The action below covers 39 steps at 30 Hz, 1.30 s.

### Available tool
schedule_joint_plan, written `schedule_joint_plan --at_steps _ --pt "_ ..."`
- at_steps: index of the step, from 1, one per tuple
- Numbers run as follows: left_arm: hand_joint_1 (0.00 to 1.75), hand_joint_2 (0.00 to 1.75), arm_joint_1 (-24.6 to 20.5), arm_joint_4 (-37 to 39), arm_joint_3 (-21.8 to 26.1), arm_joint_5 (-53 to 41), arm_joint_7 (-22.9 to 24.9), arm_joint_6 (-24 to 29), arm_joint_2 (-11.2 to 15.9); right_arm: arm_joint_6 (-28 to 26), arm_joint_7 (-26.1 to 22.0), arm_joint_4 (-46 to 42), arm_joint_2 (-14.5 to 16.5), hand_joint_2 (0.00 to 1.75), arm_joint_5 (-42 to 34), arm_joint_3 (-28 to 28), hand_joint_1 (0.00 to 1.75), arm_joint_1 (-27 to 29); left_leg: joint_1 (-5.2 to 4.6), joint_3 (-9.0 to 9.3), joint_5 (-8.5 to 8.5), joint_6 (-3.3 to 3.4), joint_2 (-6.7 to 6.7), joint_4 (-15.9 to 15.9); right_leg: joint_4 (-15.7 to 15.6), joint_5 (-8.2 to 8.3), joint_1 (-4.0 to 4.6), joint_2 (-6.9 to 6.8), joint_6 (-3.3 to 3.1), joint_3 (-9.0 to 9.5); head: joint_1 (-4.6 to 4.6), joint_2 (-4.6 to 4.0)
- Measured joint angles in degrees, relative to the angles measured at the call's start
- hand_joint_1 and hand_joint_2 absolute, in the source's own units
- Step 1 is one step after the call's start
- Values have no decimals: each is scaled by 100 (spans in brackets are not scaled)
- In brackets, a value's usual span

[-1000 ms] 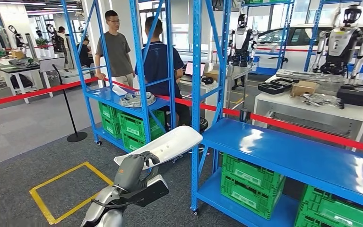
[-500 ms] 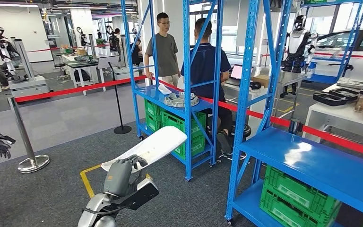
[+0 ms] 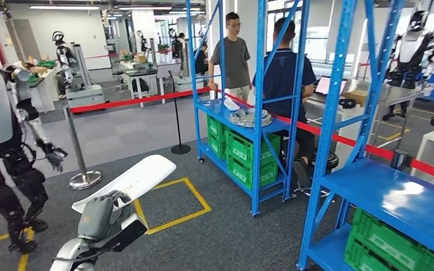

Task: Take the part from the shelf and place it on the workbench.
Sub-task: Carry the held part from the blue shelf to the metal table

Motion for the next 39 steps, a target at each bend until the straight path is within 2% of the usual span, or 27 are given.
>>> schedule_joint_plan --at_steps 2,3,4,6,8,9,10,11,13,15,17,18,19,20,22,23,24,25,26,27,28,30,31,33,35,37,39 --pt "159 175 -32 27 1 -63 -8 32 -7 -6 39 0 10 0 -9 -5 0 -15 -6 23 16 56 -151 -41 -19 -33 -4 -124 62 46 6 0" --pt "159 175 -39 35 1 -88 -7 46 -14 -5 37 0 16 0 -8 -5 0 -25 11 46 30 81 -223 -73 5 -66 -13 -55 93 57 8 0" --pt "159 175 -54 40 0 -102 -5 55 -20 -3 25 0 22 0 -7 -6 0 -32 34 68 48 111 -290 -105 110 -140 -21 98 119 23 12 0" --pt "159 175 -81 45 -1 -113 -10 65 -54 0 -13 0 21 0 -4 -7 0 -25 64 91 62 157 -410 -134 679 -424 -36 497 153 -247 24 0" --pt "159 175 -63 49 -1 -114 -13 80 -78 0 -68 0 8 0 7 -7 0 1 70 87 59 180 -559 -123 1407 -668 -38 644 173 -649 36 0" --pt "159 175 -44 49 -1 -115 -14 89 -84 0 -93 0 -1 0 14 -7 0 8 75 85 55 179 -647 -112 1564 -652 -41 658 181 -765 39 0" --pt "159 175 -27 49 -1 -117 -14 100 -86 0 -110 0 -4 0 21 -7 0 10 85 84 49 169 -735 -94 1494 -522 -47 669 190 -773 42 0" --pt "159 175 -19 48 -1 -119 -14 107 -87 0 -118 0 -7 0 25 -7 0 8 100 84 37 151 -820 -68 1202 -306 -62 701 200 -668 44 0" --pt "159 175 -20 45 -1 -122 -14 114 -90 1 -123 0 -8 0 32 -6 0 6 129 56 -4 85 -988 13 446 39 -109 943 232 -351 48 0" --pt "159 175 -26 41 -1 -124 -14 116 -91 3 -128 0 -7 0 35 -5 0 5 143 -1 -17 0 -1140 57 91 110 -128 1113 224 -183 47 0" --pt "159 175 -23 37 -1 -139 1 130 -72 4 -137 0 -7 0 45 -6 0 -1 159 -47 20 -84 -1285 27 71 112 -110 1006 152 -162 45 0" --pt "159 175 -16 34 -1 -162 33 151 -54 6 -142 0 -7 0 53 -7 0 -8 160 -68 23 -116 -1270 31 48 128 -108 930 106 -150 45 0" --pt "159 175 -14 30 -1 -192 76 175 -33 8 -146 0 -8 0 58 -6 0 -14 152 -117 -20 -141 -1156 104 21 146 -110 858 61 -136 32 0" --pt "159 175 -15 22 -1 -220 122 198 -17 9 -145 0 -8 0 62 -6 0 -14 142 -216 -120 -160 -973 290 -6 160 -110 784 23 -124 20 0" --pt "159 175 -13 4 -2 -244 172 213 -5 11 -115 0 -10 0 69 -5 0 4 139 -541 -431 -189 -577 952 -24 160 -82 640 -25 -114 -4 0" --pt "159 175 1 -3 -2 -242 176 213 0 9 -91 0 -10 0 73 -6 0 15 150 -720 -557 -202 -487 1305 -23 154 -68 558 -36 -113 -3 0" --pt "159 175 22 -5 -3 -237 176 213 10 7 -62 0 -11 0 76 -7 0 21 158 -832 -598 -208 -443 1519 -22 145 -58 476 -45 -111 -3 0" --pt "159 175 44 -7 -2 -229 175 216 29 1 -25 0 -10 0 72 -7 0 21 162 -841 -537 -208 -417 1532 -22 137 -53 395 -49 -107 -3 0" --pt "159 175 61 -10 -1 -220 174 221 50 -5 10 0 -9 0 63 -7 0 19 162 -735 -386 -200 -384 1326 -21 127 -49 318 -46 -98 -3 0" --pt "159 175 70 -16 0 -214 174 229 68 -13 47 0 -6 0 50 -7 0 16 156 -529 -189 -182 -302 941 -21 114 -46 245 -38 -81 -4 0" --pt "159 175 74 -26 1 -214 173 237 80 -21 79 0 -2 0 32 -7 0 14 123 -308 -55 -156 -161 538 -19 95 -34 175 -19 -62 -5 0" --pt "159 175 69 -49 1 -233 179 249 72 -36 105 0 6 0 4 -7 0 6 68 -40 55 -76 18 46 -19 58 -15 54 37 -27 1 0" --pt "159 175 63 -56 1 -243 189 251 74 -41 108 0 14 0 -4 -7 0 -3 38 -17 34 -38 15 -4 -25 44 -10 -9 69 -9 5 0" --pt "159 175 19 -47 2 -267 228 250 83 -48 86 0 32 0 -7 -8 0 -30 48 -11 58 33 -147 -34 -23 10 -20 -83 137 29 11 0" --pt "159 175 -96 -8 2 -299 297 242 59 -53 38 0 49 0 -8 -10 0 -48 87 13 87 103 -287 -77 199 -131 -37 185 200 -55 16 0" --pt "159 175 -212 53 2 -326 348 233 -10 -54 1 0 54 0 -8 -11 0 -35 107 18 96 155 -427 -86 848 -427 -51 548 238 -385 26 0" --pt "159 175 -245 116 2 -345 349 230 -69 -54 -17 0 45 0 -7 -11 0 -14 104 16 93 174 -595 -75 1482 -614 -46 644 257 -750 36 0"
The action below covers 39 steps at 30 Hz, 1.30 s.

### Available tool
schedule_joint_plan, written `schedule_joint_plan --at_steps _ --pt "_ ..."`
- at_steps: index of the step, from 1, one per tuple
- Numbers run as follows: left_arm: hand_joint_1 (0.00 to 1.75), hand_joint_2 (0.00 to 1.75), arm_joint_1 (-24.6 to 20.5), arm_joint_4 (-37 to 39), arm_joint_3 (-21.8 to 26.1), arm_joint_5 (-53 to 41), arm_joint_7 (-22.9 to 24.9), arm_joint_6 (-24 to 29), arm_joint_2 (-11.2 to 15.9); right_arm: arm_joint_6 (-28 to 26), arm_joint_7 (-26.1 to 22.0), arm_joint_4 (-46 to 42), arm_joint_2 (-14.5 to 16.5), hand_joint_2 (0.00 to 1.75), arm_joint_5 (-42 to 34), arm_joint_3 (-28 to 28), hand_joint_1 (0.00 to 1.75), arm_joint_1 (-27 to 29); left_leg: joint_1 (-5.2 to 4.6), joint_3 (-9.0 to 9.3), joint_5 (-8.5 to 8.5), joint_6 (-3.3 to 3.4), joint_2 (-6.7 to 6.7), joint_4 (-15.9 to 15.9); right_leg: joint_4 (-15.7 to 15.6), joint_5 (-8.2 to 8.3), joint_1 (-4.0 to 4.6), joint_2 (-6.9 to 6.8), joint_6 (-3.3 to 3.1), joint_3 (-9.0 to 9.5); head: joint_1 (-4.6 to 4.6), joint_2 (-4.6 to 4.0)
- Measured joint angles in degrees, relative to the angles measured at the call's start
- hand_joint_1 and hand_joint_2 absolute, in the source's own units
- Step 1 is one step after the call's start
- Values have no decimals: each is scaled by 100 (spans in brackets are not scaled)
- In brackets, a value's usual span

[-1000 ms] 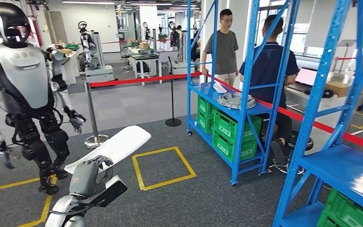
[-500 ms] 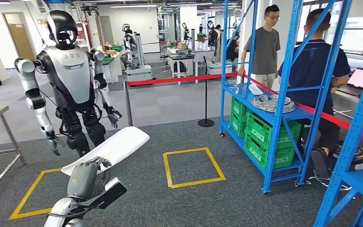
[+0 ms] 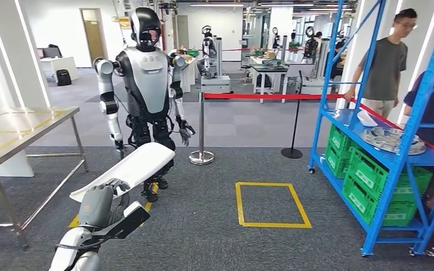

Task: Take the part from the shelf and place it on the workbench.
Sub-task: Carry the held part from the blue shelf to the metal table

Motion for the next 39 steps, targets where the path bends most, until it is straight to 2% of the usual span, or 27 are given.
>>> schedule_joint_plan --at_steps 1,2,4,5,7,9,11,13,15,16,17,18,20,22,24,25,27,28,29,30,31,32,33,34,35,37,39 --pt "159 175 2 27 0 -5 -7 0 -13 0 -10 0 -4 0 0 0 0 3 1 -1 -3 -3 -88 12 67 53 1 11 4 -73 4 0" --pt "159 175 6 51 0 -5 -14 1 -19 0 -20 0 -7 0 0 0 0 1 5 -1 -9 -12 -171 29 -79 210 -3 26 5 -41 8 0" --pt "159 175 2 90 0 -3 -29 7 -21 0 -34 0 -8 0 0 0 0 -4 15 -9 -32 -53 -323 80 -779 605 -32 178 12 244 14 0" --pt "159 175 -4 104 0 -2 -35 13 -22 1 -39 0 -10 0 0 0 0 -4 15 -26 -49 -87 -401 110 -1096 720 -46 278 4 386 12 0" --pt "159 175 -14 122 0 0 -48 27 -21 3 -45 0 -11 0 0 0 0 -4 18 -67 -60 -166 -541 137 -1397 750 -46 375 -39 525 7 0" --pt "159 175 -10 133 0 1 -54 37 5 3 -50 0 -8 0 0 0 0 -12 38 -99 -43 -242 -634 123 -1434 752 -31 245 -126 562 6 0" --pt "159 175 -6 152 0 3 -54 46 45 4 -52 0 -5 0 0 -1 0 -24 26 -191 -138 -293 -375 283 -1487 779 -33 116 -218 607 -9 0" --pt "159 175 2 164 0 19 -42 58 55 10 -46 0 -5 0 0 -2 0 -15 16 -465 -433 -325 25 849 -1517 784 -24 -9 -276 627 -29 0" --pt "159 175 49 169 0 43 -28 66 56 24 -38 0 -5 0 2 -2 0 6 38 -794 -681 -350 152 1496 -1518 764 -12 -150 -297 633 -32 0" --pt "159 175 86 169 1 66 -41 63 66 37 -36 0 -5 0 3 -2 0 11 44 -865 -681 -354 170 1624 -1518 751 -11 -219 -299 641 -33 0" --pt "159 175 124 166 2 97 -71 55 81 50 -36 0 -5 0 5 -2 0 12 46 -819 -572 -350 189 1526 -1517 733 -11 -288 -295 656 -33 0" --pt "159 175 152 158 4 129 -109 45 96 63 -36 0 -5 0 7 -3 0 12 43 -670 -387 -335 239 1231 -1517 711 -9 -357 -286 682 -36 0" --pt "159 175 169 132 9 169 -167 31 108 74 -33 0 -5 0 8 -4 0 11 -8 -278 -83 -271 507 475 -1512 651 13 -495 -246 746 -40 0" --pt "159 175 157 111 16 176 -168 30 102 74 -26 0 -5 0 10 -4 0 7 -65 -86 -28 -195 669 114 -1514 597 46 -628 -188 798 -32 0" --pt "159 175 157 101 30 178 -150 31 121 70 -12 0 -5 0 14 -4 0 -5 -76 -60 -43 -132 528 83 -1535 552 54 -771 -126 853 -21 0" --pt "159 175 156 92 37 178 -142 31 132 68 -7 0 -5 0 16 -4 0 -14 -63 -43 -40 -105 445 65 -1513 519 43 -733 -90 872 -20 0" --pt "159 175 135 73 50 178 -133 34 144 67 4 0 -3 0 17 -4 0 -28 -16 -4 -32 -45 290 31 -1196 338 16 -420 -30 747 -12 0" --pt "159 175 127 67 55 178 -125 34 135 66 9 0 -5 0 17 -4 0 -23 0 1 -39 -22 220 27 -868 198 5 -213 -12 581 -6 0" --pt "159 175 129 68 59 178 -114 27 128 65 16 0 -7 0 17 -5 0 -12 8 3 -46 -2 138 30 -466 47 3 -87 -3 353 1 0" --pt "159 175 148 69 62 178 -105 15 121 64 22 0 -10 0 16 -5 0 1 10 6 -56 8 49 35 -121 -41 2 -33 3 133 8 0" --pt "159 175 172 69 67 181 -100 1 119 63 26 0 -13 0 13 -7 0 10 12 11 -68 9 -48 41 68 -27 3 -10 4 -23 12 0" --pt "159 175 194 70 73 187 -100 -15 125 64 30 0 -14 0 9 -8 0 12 15 18 -79 -1 -146 51 41 100 2 3 0 -82 16 0" --pt "159 175 207 69 79 195 -103 -26 132 64 34 0 -13 0 5 -8 0 11 22 29 -94 -17 -235 62 -216 323 -1 28 -7 -24 19 0" --pt "159 175 209 69 84 203 -108 -33 138 63 39 0 -13 0 2 -9 0 9 31 36 -111 -40 -319 77 -610 573 -12 108 -10 112 21 0" --pt "159 175 203 69 86 208 -113 -38 140 61 48 0 -10 0 -3 -9 0 8 31 33 -132 -70 -400 98 -996 732 -28 235 -14 263 23 0" --pt "159 175 188 74 87 211 -120 -40 140 54 63 0 -7 0 -12 -13 0 6 37 12 -153 -143 -551 114 -1432 835 -42 416 -39 457 20 0" --pt "159 175 179 86 89 211 -122 -39 162 44 71 0 -4 0 -27 -25 0 -7 51 0 -144 -228 -692 81 -1480 798 -32 352 -109 508 17 0"
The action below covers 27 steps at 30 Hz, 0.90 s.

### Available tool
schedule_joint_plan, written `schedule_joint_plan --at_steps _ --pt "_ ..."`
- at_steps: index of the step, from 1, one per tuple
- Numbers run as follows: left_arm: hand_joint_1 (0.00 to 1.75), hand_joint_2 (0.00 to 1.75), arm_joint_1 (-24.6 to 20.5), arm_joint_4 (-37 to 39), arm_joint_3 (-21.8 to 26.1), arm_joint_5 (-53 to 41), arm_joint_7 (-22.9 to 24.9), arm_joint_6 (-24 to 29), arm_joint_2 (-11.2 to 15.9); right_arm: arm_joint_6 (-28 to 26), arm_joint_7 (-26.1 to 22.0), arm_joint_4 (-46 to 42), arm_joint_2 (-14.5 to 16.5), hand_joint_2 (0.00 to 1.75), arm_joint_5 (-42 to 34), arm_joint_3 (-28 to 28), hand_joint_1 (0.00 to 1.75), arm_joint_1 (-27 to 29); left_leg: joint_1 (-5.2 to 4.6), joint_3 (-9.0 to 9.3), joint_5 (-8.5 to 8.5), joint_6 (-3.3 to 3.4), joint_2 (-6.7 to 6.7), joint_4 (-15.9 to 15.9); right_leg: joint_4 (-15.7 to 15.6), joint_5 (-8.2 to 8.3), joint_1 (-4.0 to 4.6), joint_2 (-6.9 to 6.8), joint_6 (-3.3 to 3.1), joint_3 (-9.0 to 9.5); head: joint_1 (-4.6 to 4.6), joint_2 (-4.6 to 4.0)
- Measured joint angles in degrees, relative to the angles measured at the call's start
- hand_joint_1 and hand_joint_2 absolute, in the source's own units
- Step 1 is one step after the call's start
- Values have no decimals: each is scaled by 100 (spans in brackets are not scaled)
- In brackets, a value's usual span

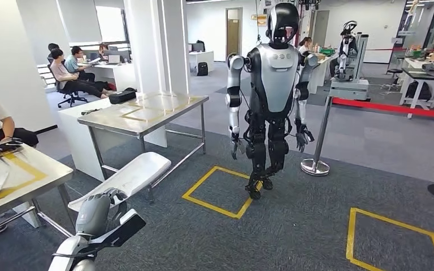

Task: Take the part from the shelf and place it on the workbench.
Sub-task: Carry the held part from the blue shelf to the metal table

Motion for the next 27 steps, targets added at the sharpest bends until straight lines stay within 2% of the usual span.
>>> schedule_joint_plan --at_steps 1,2,3,4,5,6,7,8,9,10,11,12,13,14,16,17,18,19,20,21,22,23,24,25,26,27 --pt "159 175 -3 8 1 -3 -1 0 14 -8 4 0 5 0 -11 -8 0 -10 2 -9 -4 -34 26 5 -23 1 -1 -68 -44 29 3 0" --pt "159 175 -16 19 1 -12 3 -1 23 -22 7 0 10 0 -28 -16 0 -16 -6 -48 -44 -62 154 79 -52 0 -2 -134 -90 65 -10 0" --pt "159 175 -38 31 1 -21 16 -2 14 -38 12 0 16 0 -48 -24 0 -17 -17 -144 -134 -82 346 266 -80 -5 -3 -202 -131 105 -21 0" --pt "159 175 -59 44 1 -31 34 -3 -9 -57 20 0 20 0 -61 -33 0 -12 -26 -297 -261 -94 575 566 -96 -22 7 -272 -165 144 -32 0" --pt "159 175 -81 60 1 -43 57 -7 -38 -74 27 0 20 0 -72 -45 0 -4 -29 -502 -409 -106 737 949 -101 -49 18 -343 -190 180 -46 0" --pt "159 175 -91 76 1 -51 78 -12 -67 -86 34 0 21 0 -77 -56 0 1 -24 -708 -518 -116 817 1315 -101 -80 27 -417 -204 215 -46 0" --pt "159 175 -93 95 1 -59 92 -19 -88 -95 41 0 21 0 -79 -64 0 2 -19 -855 -540 -121 855 1549 -100 -116 32 -488 -211 253 -48 0" --pt "159 175 -93 111 1 -67 102 -24 -102 -98 43 0 21 0 -81 -69 0 1 -15 -905 -454 -118 877 1582 -100 -155 35 -557 -212 298 -50 0" --pt "159 175 -98 123 1 -72 107 -28 -110 -99 45 0 23 0 -82 -72 0 0 -17 -833 -262 -104 907 1378 -100 -197 38 -624 -209 352 -52 0" --pt "159 175 -110 131 0 -75 111 -29 -118 -99 46 0 26 0 -84 -73 0 -1 -28 -665 -12 -74 989 992 -100 -245 44 -691 -201 416 -55 0" --pt "159 175 -128 132 0 -78 111 -29 -126 -99 46 0 29 0 -86 -73 0 0 -63 -467 165 -35 1136 599 -102 -293 56 -756 -185 475 -56 0" --pt "159 175 -153 132 -1 -79 111 -30 -140 -99 46 0 33 0 -88 -73 0 0 -100 -302 268 13 1268 270 -99 -339 72 -813 -159 520 -61 0" --pt "159 175 -176 132 -1 -79 111 -32 -156 -99 47 0 36 0 -90 -74 0 -3 -135 -202 290 54 1363 77 -102 -377 89 -877 -130 556 -57 1" --pt "159 175 -192 132 -1 -79 112 -33 -168 -99 49 0 37 0 -92 -74 0 -7 -165 -168 244 88 1382 21 -114 -405 102 -944 -98 582 -53 1" --pt "159 175 -204 131 -1 -79 114 -36 -172 -101 50 0 40 0 -92 -76 0 -30 -147 -135 220 141 1225 -30 -144 -465 110 -1064 -34 651 -46 2" --pt "159 175 -215 129 -1 -80 111 -34 -173 -101 46 0 42 0 -93 -78 0 -43 -121 -101 209 173 1142 -56 -91 -514 105 -991 -5 653 -44 1" --pt "159 175 -233 131 -1 -80 109 -32 -178 -100 41 0 45 0 -93 -79 0 -55 -90 -65 200 202 1066 -83 72 -597 97 -849 23 590 -40 1" --pt "159 175 -250 133 -1 -80 105 -31 -197 -99 38 0 46 0 -94 -80 0 -58 -64 -36 187 232 994 -99 360 -712 79 -656 46 438 -32 2" --pt "159 175 -263 139 -1 -83 103 -31 -223 -99 34 0 46 0 -94 -80 0 -52 -54 -25 168 255 914 -100 751 -846 69 -486 66 209 -24 0" --pt "159 175 -262 148 -1 -86 104 -32 -248 -98 34 0 44 0 -93 -81 0 -41 -49 -17 150 264 826 -96 1142 -952 58 -405 85 -51 -17 2" --pt "159 175 -252 157 -1 -90 104 -34 -273 -95 33 0 42 0 -89 -82 0 -30 -44 -7 130 261 728 -88 1422 -974 49 -372 101 -279 -10 2" --pt "159 175 -242 169 -1 -94 110 -36 -288 -85 31 0 38 0 -81 -83 0 -23 -35 10 106 247 627 -74 1505 -879 43 -360 112 -422 -5 2" --pt "159 175 -234 179 -1 -95 115 -33 -291 -71 27 0 37 0 -70 -84 0 -18 -21 31 75 224 531 -52 1351 -660 35 -347 120 -451 -2 2" --pt "159 175 -231 184 -1 -95 118 -29 -293 -56 21 0 36 0 -56 -84 0 -15 -3 58 36 196 444 -24 1000 -364 20 -305 131 -377 2 2" --pt "159 175 -227 186 -1 -92 119 -21 -291 -41 16 1 34 0 -45 -84 0 -9 11 75 -6 160 365 3 633 -134 0 -197 146 -261 4 2" --pt "159 175 -226 186 -1 -87 114 -9 -290 -32 9 1 33 0 -37 -83 0 -2 21 77 -43 121 291 39 299 7 -20 -68 153 -136 5 1"
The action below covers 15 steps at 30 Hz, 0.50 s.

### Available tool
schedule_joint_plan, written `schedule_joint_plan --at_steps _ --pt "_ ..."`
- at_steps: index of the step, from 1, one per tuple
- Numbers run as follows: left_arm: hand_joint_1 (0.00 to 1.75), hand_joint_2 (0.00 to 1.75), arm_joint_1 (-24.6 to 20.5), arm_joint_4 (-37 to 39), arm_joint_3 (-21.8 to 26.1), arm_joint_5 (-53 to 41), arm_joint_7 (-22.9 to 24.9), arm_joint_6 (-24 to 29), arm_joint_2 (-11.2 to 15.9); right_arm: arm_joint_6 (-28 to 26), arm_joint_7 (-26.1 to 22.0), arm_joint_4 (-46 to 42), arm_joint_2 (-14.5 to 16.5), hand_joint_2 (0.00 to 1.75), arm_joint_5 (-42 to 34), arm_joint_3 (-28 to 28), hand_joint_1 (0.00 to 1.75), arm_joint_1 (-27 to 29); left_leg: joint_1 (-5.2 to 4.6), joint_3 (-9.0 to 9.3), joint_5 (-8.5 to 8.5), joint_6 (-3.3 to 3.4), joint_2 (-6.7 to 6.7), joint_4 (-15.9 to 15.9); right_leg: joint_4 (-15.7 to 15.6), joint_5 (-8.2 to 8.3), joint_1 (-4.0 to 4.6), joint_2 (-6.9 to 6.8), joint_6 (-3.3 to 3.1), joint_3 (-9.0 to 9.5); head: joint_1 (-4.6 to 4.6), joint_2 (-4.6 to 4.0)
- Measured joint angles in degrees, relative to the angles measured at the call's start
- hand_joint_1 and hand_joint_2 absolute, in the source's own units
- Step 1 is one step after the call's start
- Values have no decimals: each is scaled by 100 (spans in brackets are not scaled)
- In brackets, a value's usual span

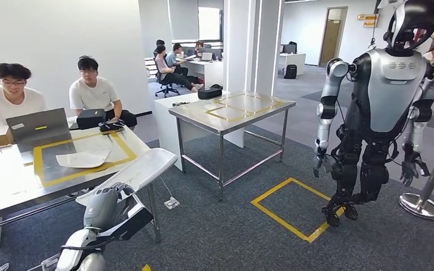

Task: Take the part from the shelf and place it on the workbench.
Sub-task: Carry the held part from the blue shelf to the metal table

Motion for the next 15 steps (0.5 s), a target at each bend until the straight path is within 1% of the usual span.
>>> schedule_joint_plan --at_steps 1,2,3,4,5,6,7,8,9,10,11,12,13,14,15 --pt "159 175 7 -1 1 4 -8 11 2 8 -4 0 -2 0 6 1 0 5 8 -8 -19 -44 -69 16 -196 46 -9 104 -7 84 -2 1" --pt "159 175 21 -1 1 8 -16 22 9 14 -8 0 -3 0 9 1 0 6 14 -25 -23 -90 -138 13 -254 4 -7 163 -31 122 -3 1" --pt "159 175 38 -2 2 10 -23 31 24 19 -12 -1 -5 0 12 2 0 1 23 -36 -18 -136 -208 1 -289 -18 4 141 -73 148 -4 1" --pt "159 175 64 -7 2 9 -26 34 45 24 -14 -1 -5 0 14 1 0 -7 31 -47 -16 -177 -231 -21 -292 -25 6 76 -124 165 -4 3" --pt "159 175 81 -13 2 8 -27 38 65 26 -17 -1 -7 0 16 1 0 -11 25 -62 -31 -211 -135 3 -315 -34 5 14 -176 198 -11 2" --pt "159 175 88 -18 2 7 -25 39 77 28 -19 -1 -7 0 19 1 0 -10 15 -114 -81 -237 34 110 -341 -44 4 -49 -224 239 -22 2" --pt "159 175 90 -22 2 5 -20 42 79 31 -20 -1 -7 0 25 0 0 -2 3 -227 -172 -254 247 336 -364 -60 4 -114 -269 284 -35 2" --pt "159 175 92 -22 2 3 -16 45 73 33 -22 -1 -8 0 33 -1 0 8 -7 -398 -291 -267 439 669 -372 -89 17 -180 -300 327 -48 1" --pt "159 175 102 -18 1 1 -10 49 67 36 -23 -1 -9 0 43 -1 0 16 -5 -617 -410 -274 532 1055 -373 -122 27 -251 -322 368 -54 1" --pt "159 175 121 -14 1 0 -3 55 62 37 -26 -1 -10 0 52 -1 0 21 -5 -817 -472 -276 569 1376 -373 -161 36 -321 -337 410 -56 1" --pt "159 175 143 -9 1 -1 3 62 62 38 -29 -1 -12 0 58 -1 0 22 -5 -942 -437 -270 581 1531 -373 -202 45 -391 -345 457 -58 1" --pt "159 175 160 -7 1 -1 9 72 63 39 -31 -1 -14 0 63 -1 0 21 -9 -960 -295 -252 592 1473 -373 -245 55 -459 -349 511 -60 1" --pt "159 175 170 -8 2 -1 13 85 65 42 -33 -1 -14 0 66 -1 0 21 -21 -862 -65 -218 629 1191 -374 -292 68 -526 -347 575 -62 1" --pt "159 175 172 -10 2 -1 13 97 67 46 -33 -1 -14 0 68 -1 0 21 -52 -704 169 -164 741 794 -376 -343 81 -593 -342 638 -63 1" --pt "159 175 166 -13 2 -1 13 108 67 52 -34 -1 -13 0 71 0 0 20 -105 -533 319 -108 883 435 -379 -394 104 -659 -323 689 -63 1"
